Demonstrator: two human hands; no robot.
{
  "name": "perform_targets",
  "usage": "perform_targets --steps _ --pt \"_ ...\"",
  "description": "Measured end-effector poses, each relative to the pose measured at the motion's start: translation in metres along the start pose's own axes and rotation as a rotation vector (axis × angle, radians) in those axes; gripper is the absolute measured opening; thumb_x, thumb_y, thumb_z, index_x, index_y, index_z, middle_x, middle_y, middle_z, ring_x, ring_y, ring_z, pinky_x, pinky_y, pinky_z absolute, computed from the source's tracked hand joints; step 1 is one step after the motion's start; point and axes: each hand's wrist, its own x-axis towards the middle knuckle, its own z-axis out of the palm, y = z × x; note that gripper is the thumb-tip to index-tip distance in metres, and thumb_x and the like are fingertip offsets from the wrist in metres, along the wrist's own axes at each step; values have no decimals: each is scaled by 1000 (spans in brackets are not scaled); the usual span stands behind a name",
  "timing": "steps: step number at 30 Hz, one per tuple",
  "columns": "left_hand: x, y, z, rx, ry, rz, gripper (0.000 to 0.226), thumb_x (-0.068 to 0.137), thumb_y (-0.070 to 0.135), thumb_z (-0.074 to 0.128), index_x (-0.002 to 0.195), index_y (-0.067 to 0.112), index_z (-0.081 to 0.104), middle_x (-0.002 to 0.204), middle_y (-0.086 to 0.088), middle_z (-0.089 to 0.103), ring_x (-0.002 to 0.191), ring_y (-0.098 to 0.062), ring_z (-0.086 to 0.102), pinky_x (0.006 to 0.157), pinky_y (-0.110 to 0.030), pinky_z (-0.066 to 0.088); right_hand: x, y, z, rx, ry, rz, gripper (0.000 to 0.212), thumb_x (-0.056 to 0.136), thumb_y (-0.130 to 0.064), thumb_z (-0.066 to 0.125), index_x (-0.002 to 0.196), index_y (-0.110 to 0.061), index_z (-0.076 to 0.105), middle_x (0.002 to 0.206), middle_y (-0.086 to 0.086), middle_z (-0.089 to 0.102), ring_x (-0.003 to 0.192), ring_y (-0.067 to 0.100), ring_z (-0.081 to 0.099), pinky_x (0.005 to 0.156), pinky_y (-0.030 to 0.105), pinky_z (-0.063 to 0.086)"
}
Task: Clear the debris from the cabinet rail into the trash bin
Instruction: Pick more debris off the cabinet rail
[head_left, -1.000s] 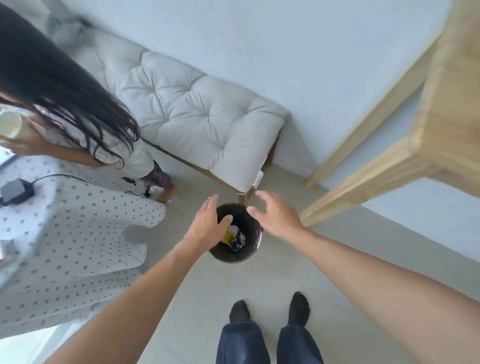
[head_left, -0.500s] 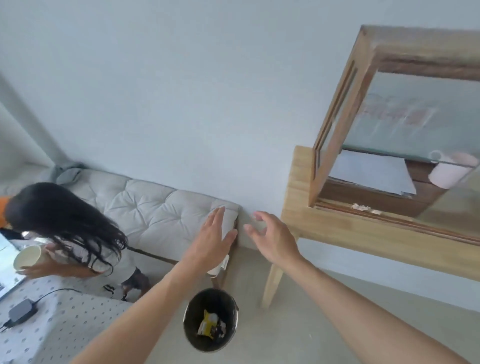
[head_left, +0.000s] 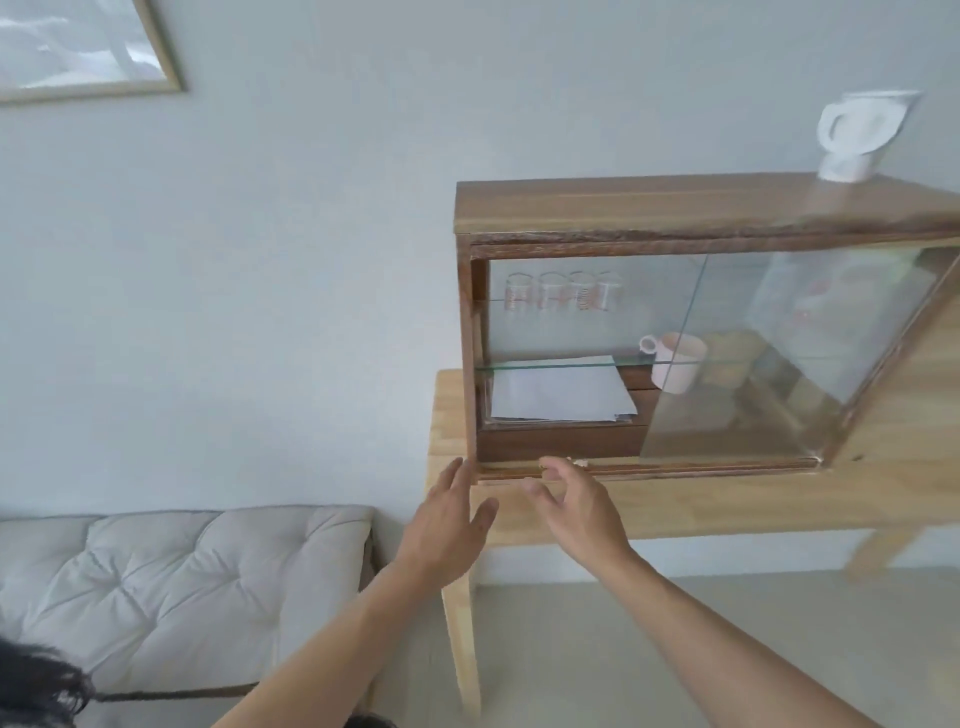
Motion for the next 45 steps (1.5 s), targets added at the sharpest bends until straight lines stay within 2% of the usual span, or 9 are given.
perform_targets --steps 12,16,20,22,25,30,36,38,45 --pt "73 54 71 124 -48 21 62 105 38 54 159 15 35 156 -7 46 141 -32 44 111 -44 42 58 67 -35 -5 26 169 51 102 -49 62 149 -27 60 120 -6 76 120 20 70 101 38 53" --pt "94 62 78 205 -18 34 58 103 34 56 156 16 42 147 -5 55 133 -33 46 101 -46 48 70 76 -29 -83 -42 182 53 101 -48 62 152 -35 57 129 -2 77 125 21 70 99 37 54" --pt "108 65 82 241 -5 61 46 104 31 57 149 22 55 136 -3 63 127 -32 49 96 -44 50 78 79 -25 -141 -67 174 47 101 -49 60 147 -42 62 132 -7 78 126 21 70 99 37 55" --pt "112 64 84 244 17 86 34 104 27 59 136 29 68 124 -1 66 119 -32 52 85 -41 52 79 79 -24 -136 -37 172 41 101 -50 59 141 -44 67 129 -12 79 124 17 71 97 35 55" --pt "115 63 86 188 30 112 26 104 18 61 119 27 79 112 -3 68 110 -33 56 73 -36 49 80 81 -22 -112 16 165 33 99 -51 61 129 -47 75 116 -17 82 114 12 75 88 32 55" --pt "121 64 83 105 39 145 20 101 1 58 107 5 77 112 -13 70 105 -37 64 82 -46 53 81 84 -23 -44 85 173 20 97 -43 66 109 -41 81 93 -20 82 96 13 76 80 32 55" --pt "130 73 82 104 4 227 19 102 3 60 115 3 74 111 -16 69 95 -40 67 79 -48 56 77 94 -29 -6 119 167 15 98 -44 68 107 -38 79 71 -27 64 82 11 66 73 31 45" --pt "132 77 83 149 -59 249 25 103 4 59 122 7 74 113 -17 66 96 -41 67 80 -48 56 76 96 -32 4 119 163 14 97 -44 68 104 -39 79 70 -24 65 83 14 69 72 33 48" --pt "135 83 77 153 -107 200 21 97 -1 58 98 7 77 104 -15 68 94 -38 66 80 -43 55 65 97 -39 111 61 134 16 98 -42 71 105 -33 81 96 -10 82 99 11 75 92 39 59"
